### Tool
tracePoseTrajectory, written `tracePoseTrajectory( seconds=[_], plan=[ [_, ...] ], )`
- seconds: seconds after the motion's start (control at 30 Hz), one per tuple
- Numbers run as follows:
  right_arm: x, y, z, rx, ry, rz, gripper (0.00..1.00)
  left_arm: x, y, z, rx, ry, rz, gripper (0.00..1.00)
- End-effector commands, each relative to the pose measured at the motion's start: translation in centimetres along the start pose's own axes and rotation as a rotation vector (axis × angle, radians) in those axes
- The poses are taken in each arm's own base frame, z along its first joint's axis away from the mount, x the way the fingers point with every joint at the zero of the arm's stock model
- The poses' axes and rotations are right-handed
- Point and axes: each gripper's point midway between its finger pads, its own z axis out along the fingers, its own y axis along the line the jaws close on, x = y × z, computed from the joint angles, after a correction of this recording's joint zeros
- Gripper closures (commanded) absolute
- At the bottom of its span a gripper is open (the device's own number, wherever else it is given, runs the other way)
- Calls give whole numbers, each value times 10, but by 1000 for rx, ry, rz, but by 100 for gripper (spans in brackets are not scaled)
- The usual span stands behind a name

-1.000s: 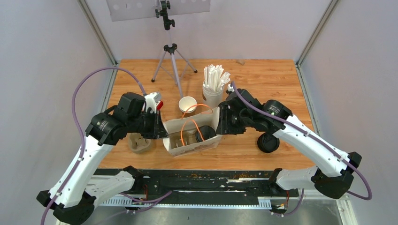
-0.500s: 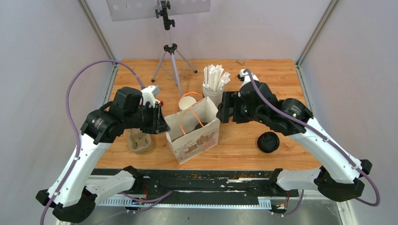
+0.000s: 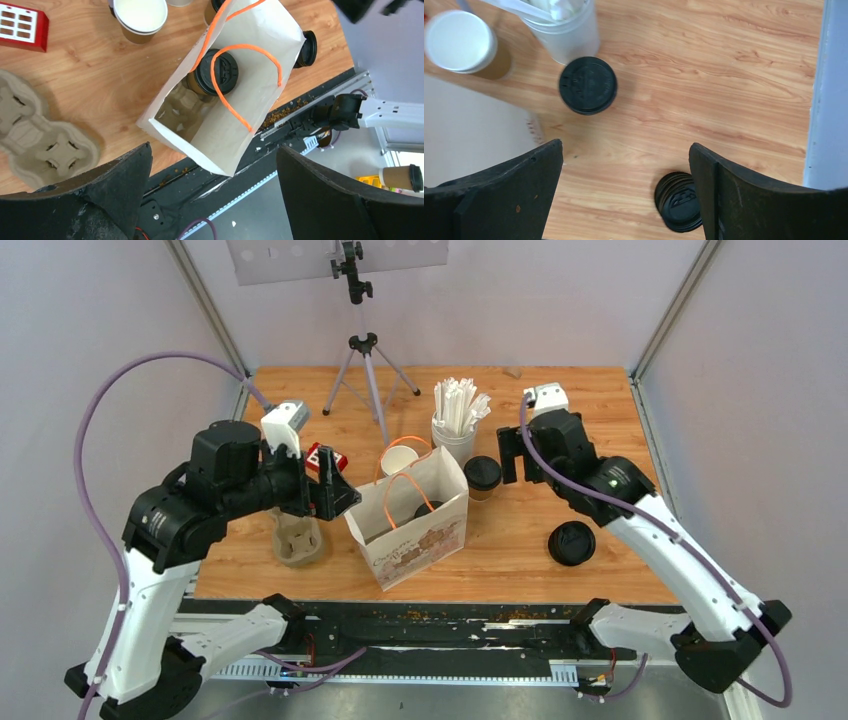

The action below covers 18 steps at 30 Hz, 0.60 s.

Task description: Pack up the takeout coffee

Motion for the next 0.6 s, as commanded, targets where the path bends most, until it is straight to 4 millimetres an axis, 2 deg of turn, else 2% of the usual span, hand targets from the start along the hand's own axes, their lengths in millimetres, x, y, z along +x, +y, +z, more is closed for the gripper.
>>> tracePoseTrajectory(
  seconds=[0.0, 0.23, 0.33, 0.57],
  plan=[
    [-6, 1, 45, -24, -36, -107, 3, -3, 7, -20, -41, -50, 34, 0],
    [11, 30, 106, -152, 25, -74, 1, 8, 17, -36, -101, -33, 21, 0],
    [18, 41, 125, -183, 57, -72, 0, 11, 18, -41, -108, -39, -3, 0],
    [38, 49, 162, -177, 108, -79, 0, 22, 19, -43, -112, -9, -37, 0]
  ],
)
